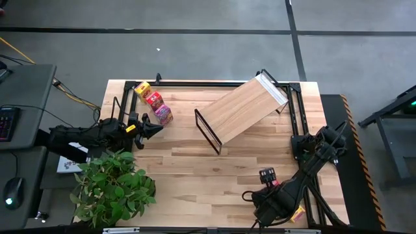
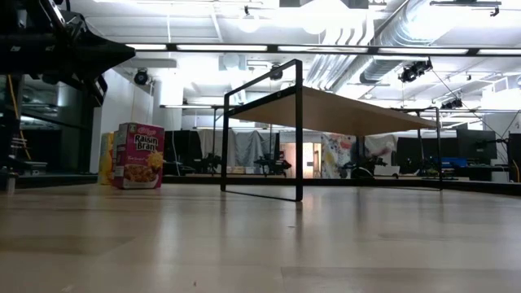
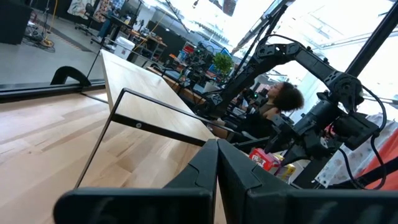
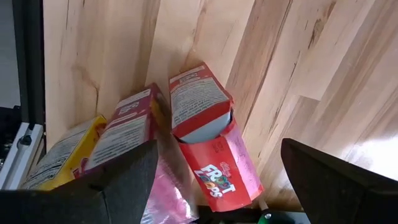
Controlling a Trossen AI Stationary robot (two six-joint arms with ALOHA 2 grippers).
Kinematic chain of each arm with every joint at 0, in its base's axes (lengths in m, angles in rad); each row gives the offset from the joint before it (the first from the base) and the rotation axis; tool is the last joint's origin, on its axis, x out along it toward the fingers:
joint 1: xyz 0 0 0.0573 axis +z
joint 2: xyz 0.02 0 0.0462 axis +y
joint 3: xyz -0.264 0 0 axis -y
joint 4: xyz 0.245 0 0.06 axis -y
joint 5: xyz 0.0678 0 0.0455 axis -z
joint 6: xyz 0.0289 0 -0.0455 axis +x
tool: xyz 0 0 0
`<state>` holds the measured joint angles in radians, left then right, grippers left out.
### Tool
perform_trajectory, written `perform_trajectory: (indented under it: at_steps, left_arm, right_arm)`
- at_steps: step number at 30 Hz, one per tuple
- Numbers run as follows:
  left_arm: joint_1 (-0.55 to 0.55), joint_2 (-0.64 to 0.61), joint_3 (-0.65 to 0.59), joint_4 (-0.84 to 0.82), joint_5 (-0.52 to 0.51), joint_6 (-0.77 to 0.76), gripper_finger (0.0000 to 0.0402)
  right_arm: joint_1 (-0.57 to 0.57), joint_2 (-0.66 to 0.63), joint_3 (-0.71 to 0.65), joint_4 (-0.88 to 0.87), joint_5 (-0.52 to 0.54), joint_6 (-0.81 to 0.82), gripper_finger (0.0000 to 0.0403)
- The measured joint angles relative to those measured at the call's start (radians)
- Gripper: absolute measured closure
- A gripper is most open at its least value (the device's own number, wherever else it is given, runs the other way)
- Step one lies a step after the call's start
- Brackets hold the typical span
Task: Stack cereal on shelf
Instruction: Put the bottom red cereal box on the shelf
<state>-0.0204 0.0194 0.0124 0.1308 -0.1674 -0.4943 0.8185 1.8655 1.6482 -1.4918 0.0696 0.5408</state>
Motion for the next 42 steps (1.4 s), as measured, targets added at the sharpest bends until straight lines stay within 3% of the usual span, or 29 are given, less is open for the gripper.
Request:
perform_trajectory:
  at_steps: [11,18,27,34,42]
  left_arm:
    - [0.000,0.000,0.000,0.000,0.000,0.000,0.0401]
    - [0.000,0.000,0.000,0.000,0.000,0.000,0.0401]
    - [0.000,0.000,0.000,0.000,0.000,0.000,0.0401]
    - [0.000,0.000,0.000,0.000,0.000,0.000,0.0401]
    - [0.000,0.000,0.000,0.000,0.000,0.000,0.0401]
  right_arm:
    - [0.000,-0.001,-0.087,0.024,-0.048,-0.006,0.0070]
    - [0.000,-0.001,-0.113,0.055,0.036,0.007,0.0070]
    - [0.000,-0.001,-0.113,0.072,0.026,0.035,0.0075]
    - [-0.010,-0.001,-0.113,0.079,-0.007,0.046,0.0105]
    - [-0.052,-0.001,-0.113,0.080,-0.011,0.042,0.0169]
